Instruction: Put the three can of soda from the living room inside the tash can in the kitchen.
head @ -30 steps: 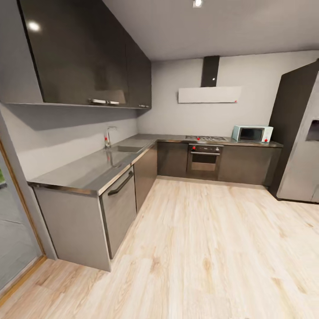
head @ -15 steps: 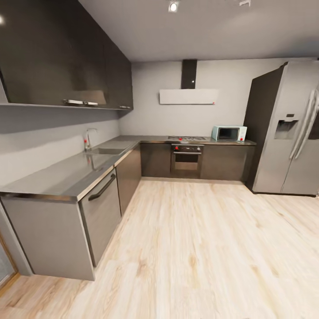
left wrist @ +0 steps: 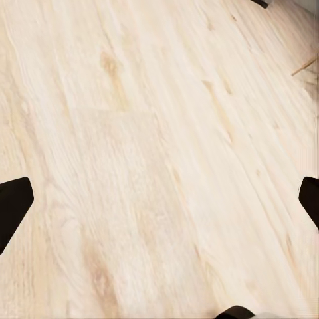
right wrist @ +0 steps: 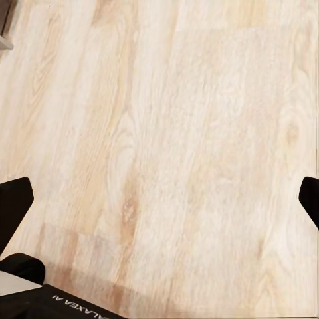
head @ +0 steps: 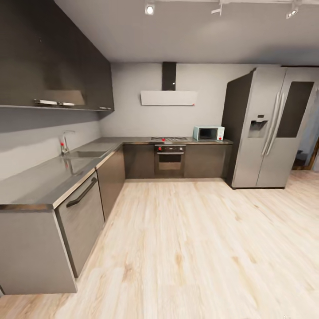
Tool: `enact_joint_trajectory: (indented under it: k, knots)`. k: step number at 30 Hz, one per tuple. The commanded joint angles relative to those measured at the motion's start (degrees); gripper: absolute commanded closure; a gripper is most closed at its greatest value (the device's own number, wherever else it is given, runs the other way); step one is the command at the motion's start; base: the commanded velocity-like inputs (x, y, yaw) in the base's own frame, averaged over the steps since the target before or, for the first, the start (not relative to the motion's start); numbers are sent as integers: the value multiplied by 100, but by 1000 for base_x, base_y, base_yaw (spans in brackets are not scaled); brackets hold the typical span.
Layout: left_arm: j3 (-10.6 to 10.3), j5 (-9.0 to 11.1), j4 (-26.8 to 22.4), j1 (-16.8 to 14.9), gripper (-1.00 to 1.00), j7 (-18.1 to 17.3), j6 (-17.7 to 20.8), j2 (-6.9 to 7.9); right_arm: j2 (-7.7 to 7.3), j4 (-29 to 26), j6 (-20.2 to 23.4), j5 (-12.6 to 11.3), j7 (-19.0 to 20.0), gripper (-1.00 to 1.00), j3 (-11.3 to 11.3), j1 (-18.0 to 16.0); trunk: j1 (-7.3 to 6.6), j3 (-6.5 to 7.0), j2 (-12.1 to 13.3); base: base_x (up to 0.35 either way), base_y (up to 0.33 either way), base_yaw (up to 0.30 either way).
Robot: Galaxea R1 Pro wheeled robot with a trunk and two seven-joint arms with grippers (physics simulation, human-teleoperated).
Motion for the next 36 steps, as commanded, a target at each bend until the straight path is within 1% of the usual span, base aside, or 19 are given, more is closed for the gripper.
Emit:
enact_joint_trajectory:
  k: [1, 36]
  knots:
    - [0, 0, 0, 0, -100, 0, 0, 0, 0, 0, 0, -1, 0, -100, 0, 0, 0, 3, 0, 0, 0, -261]
    - [0, 0, 0, 0, -100, 1, 0, 0, 0, 5, 0, 3, 0, -100, 0, 0, 0, 111, 0, 0, 0, -262]
